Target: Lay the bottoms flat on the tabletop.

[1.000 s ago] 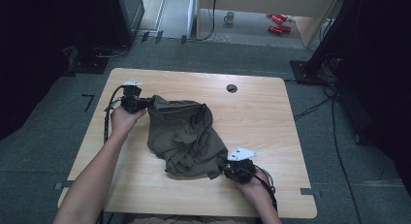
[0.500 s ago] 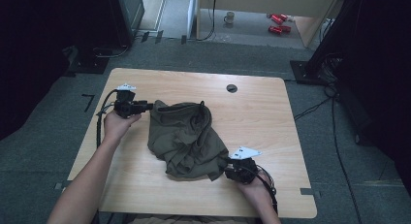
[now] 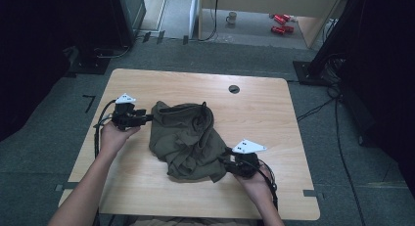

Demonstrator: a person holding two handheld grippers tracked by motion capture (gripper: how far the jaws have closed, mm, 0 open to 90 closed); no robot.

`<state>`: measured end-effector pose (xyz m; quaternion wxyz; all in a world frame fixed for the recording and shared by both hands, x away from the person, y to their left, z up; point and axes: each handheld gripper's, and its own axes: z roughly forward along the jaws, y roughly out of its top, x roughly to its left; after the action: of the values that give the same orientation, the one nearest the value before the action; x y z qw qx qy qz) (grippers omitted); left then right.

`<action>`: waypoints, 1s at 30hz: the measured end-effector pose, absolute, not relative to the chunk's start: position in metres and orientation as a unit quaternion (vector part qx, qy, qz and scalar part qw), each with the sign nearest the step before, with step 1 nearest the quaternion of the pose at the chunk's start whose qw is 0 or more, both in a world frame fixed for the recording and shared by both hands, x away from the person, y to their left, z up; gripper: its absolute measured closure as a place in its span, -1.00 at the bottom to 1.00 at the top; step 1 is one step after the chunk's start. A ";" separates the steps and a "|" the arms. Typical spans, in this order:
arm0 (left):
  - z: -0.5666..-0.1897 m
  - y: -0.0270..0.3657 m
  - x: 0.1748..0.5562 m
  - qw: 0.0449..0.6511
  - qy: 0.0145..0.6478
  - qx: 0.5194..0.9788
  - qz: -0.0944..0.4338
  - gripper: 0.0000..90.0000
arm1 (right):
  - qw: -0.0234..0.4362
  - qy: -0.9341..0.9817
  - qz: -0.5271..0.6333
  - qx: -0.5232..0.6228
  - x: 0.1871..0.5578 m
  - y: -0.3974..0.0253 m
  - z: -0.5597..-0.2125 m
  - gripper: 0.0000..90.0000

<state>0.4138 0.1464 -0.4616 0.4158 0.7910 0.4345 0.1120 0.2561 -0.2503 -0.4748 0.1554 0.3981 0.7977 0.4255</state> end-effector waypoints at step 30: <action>-0.467 0.141 0.351 0.446 0.399 0.793 0.116 0.04 | 0.096 0.842 0.405 0.344 0.278 -0.192 -0.505 0.18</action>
<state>0.3512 0.1407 -0.4670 0.4460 0.7927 0.3991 0.1160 0.2778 -0.1918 -0.5054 0.0963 0.3442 0.8416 0.4048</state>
